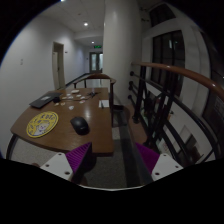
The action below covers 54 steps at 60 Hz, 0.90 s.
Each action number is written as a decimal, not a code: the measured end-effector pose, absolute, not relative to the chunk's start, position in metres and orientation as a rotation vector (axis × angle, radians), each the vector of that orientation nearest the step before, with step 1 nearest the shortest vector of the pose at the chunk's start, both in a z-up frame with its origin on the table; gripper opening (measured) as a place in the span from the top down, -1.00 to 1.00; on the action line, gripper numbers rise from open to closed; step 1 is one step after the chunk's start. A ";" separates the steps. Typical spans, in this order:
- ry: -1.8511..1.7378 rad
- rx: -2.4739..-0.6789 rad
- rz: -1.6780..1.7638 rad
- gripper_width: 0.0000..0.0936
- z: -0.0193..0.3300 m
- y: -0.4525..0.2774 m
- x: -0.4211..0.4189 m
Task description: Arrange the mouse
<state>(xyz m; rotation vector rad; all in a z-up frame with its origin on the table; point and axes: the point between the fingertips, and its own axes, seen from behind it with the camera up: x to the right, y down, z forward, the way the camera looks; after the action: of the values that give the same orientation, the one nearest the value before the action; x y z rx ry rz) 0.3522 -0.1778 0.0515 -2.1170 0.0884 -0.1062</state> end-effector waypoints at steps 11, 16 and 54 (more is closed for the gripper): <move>0.062 -2.122 -0.053 -0.81 0.040 -0.147 0.312; 0.095 -2.114 0.001 -0.80 0.030 -0.129 0.287; 0.121 -2.209 -0.075 -0.05 -0.019 0.016 0.267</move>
<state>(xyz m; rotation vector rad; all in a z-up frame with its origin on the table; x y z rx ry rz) 0.2675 0.0164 -0.0186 -2.2091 0.1211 -0.0754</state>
